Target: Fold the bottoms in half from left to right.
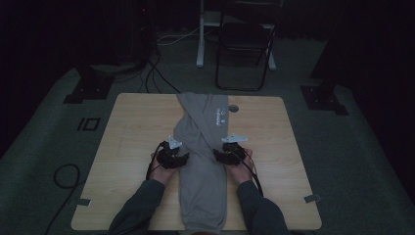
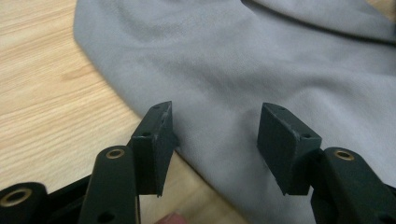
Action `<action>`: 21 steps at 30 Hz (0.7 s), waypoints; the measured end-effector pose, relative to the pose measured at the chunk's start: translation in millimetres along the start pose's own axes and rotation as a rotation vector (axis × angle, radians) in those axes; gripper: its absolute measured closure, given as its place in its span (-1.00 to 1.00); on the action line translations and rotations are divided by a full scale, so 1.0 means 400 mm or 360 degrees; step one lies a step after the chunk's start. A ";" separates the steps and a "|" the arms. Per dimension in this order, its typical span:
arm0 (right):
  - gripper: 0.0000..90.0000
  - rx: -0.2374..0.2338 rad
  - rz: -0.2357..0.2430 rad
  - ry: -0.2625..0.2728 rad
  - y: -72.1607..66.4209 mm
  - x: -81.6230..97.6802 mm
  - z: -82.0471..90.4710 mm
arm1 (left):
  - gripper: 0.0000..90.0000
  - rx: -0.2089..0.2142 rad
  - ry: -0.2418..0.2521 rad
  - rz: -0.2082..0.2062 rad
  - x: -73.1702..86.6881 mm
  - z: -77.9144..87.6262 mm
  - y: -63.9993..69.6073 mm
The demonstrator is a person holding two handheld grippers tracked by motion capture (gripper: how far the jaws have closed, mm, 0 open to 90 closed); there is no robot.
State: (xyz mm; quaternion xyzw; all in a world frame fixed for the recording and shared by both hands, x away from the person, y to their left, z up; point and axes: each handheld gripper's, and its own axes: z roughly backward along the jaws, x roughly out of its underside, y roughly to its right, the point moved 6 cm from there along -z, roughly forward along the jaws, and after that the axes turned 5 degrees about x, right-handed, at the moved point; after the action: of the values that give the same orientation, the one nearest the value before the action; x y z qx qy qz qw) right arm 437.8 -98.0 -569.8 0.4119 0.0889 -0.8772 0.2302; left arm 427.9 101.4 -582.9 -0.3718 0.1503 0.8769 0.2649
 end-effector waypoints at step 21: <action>1.00 0.0117 -0.0157 -0.0142 0.068 0.021 -0.021 | 0.28 0.0019 0.0031 -0.0023 0.002 -0.003 0.016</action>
State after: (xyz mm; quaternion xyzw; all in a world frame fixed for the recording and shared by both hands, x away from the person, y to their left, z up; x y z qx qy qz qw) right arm 451.9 -121.6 -580.7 0.3757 0.0664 -0.9076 0.1751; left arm 424.6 95.9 -583.8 -0.3798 0.1553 0.8705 0.2718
